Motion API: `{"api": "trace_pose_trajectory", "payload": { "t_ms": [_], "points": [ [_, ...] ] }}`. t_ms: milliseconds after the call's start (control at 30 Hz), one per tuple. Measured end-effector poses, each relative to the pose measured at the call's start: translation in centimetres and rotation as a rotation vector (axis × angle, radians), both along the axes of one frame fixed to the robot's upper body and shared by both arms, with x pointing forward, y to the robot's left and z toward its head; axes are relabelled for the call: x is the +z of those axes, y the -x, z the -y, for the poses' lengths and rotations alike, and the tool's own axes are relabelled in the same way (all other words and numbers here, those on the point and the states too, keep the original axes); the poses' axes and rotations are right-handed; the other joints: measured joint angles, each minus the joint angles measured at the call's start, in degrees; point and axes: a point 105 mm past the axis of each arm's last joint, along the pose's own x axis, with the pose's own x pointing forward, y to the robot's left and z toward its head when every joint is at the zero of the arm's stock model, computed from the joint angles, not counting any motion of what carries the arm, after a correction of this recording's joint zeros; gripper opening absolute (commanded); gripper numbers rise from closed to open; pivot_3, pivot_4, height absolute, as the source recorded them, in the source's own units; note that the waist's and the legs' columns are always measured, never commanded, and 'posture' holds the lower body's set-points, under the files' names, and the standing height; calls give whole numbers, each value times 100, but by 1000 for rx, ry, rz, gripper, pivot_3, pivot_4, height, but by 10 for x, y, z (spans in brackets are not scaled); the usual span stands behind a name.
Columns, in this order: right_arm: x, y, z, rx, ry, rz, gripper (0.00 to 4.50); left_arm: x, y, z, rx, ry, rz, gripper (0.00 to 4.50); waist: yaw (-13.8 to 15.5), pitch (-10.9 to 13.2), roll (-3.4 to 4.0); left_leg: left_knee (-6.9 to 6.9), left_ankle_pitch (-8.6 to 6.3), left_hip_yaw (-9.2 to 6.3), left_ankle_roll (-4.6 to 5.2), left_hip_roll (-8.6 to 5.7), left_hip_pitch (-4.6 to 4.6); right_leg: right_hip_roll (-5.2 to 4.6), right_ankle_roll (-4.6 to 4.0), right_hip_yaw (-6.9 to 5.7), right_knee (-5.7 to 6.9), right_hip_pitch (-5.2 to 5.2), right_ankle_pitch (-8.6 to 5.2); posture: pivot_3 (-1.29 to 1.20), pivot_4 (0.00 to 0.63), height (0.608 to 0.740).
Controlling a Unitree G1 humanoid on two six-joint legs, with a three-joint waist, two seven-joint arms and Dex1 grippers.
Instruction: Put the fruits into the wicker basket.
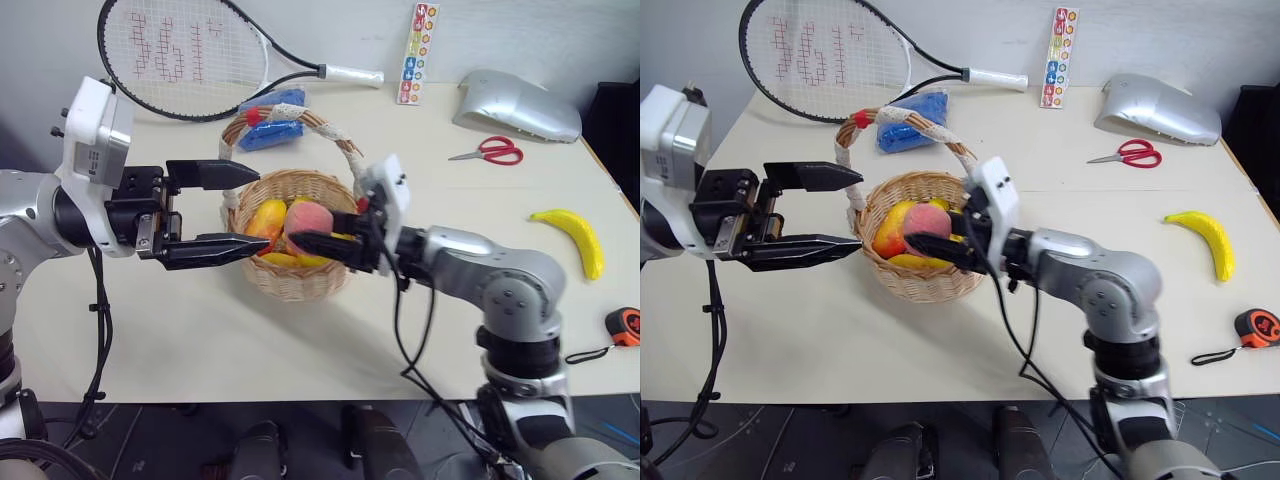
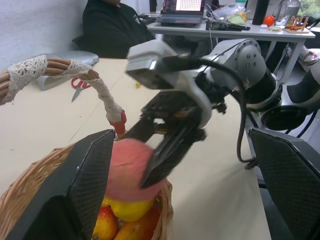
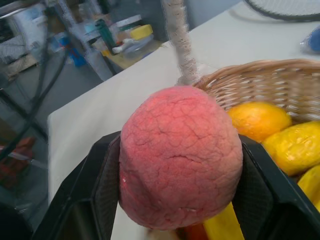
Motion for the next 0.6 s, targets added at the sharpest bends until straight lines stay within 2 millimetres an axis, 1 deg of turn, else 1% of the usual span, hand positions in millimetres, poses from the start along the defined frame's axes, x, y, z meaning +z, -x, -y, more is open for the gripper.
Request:
{"api": "trace_pose_trajectory", "payload": {
  "t_ms": [67, 100, 233, 367, 433, 467, 533, 567, 600],
  "points": [
    [-3, -6, 0, -37, -2, -20, 4244, -1, 0, 0, 1, -2, 0, 4500, 16, 0, -1, -1, 0, -5, 1, -1, -2, 1, 0, -4, 0, 1, 0, 0, 150, 740],
    [-4, -5, 0, -32, -1, -26, 4478, -2, 1, 0, 3, -3, -3, 4500, 19, 0, -1, -1, 0, -6, 2, -1, -4, 1, 0, -5, -1, 1, 0, 0, 150, 740],
    [-5, 8, 4, 12, -4, -23, 4478, -5, 1, 0, 6, -7, -12, 4500, 11, 0, -1, -1, -2, -5, 5, 0, -4, 1, 0, -4, -1, 1, 0, 0, 150, 740],
    [-6, 23, 34, 32, -15, -48, 4478, -5, 2, 0, 3, -5, -3, 4500, 27, -1, -1, -1, -3, -6, 8, -2, -3, 3, 1, -7, -29, 5, 0, 0, 150, 740],
    [-9, 30, 59, 7, -20, -74, 4478, -3, 0, 2, -8, 4, 7, 4500, 39, -1, -2, -1, -4, -8, 12, -5, -2, 7, 1, -9, -33, 9, 1, 0, 150, 740],
    [-12, 36, 77, -23, -6, -85, 4478, -1, -2, 3, -19, 13, 11, 4500, 64, -1, -2, -3, -4, -13, 15, -11, -6, 10, 2, -14, -35, 9, 1, 0, 150, 740],
    [-14, 45, 123, -134, 5, -117, 4478, 3, -3, 5, -34, 23, 22, 4500, 102, -1, -2, -5, -8, -13, 24, -17, -5, 12, 6, -11, -45, 15, 2, 0, 150, 740],
    [-11, 49, 143, -194, -5, -120, 4478, 4, -3, 6, -44, 28, 25, 4500, 110, -1, -2, -6, -11, -7, 28, -18, -5, 13, 15, -5, -54, 15, 7, 0, 150, 740],
    [-8, 53, 159, -245, -11, -120, 4478, 3, -3, 7, -52, 28, 21, 4500, 106, -1, -2, -6, -11, -3, 31, -17, -3, 17, 21, -1, -61, 18, 11, 0, 150, 740]
  ]
}}
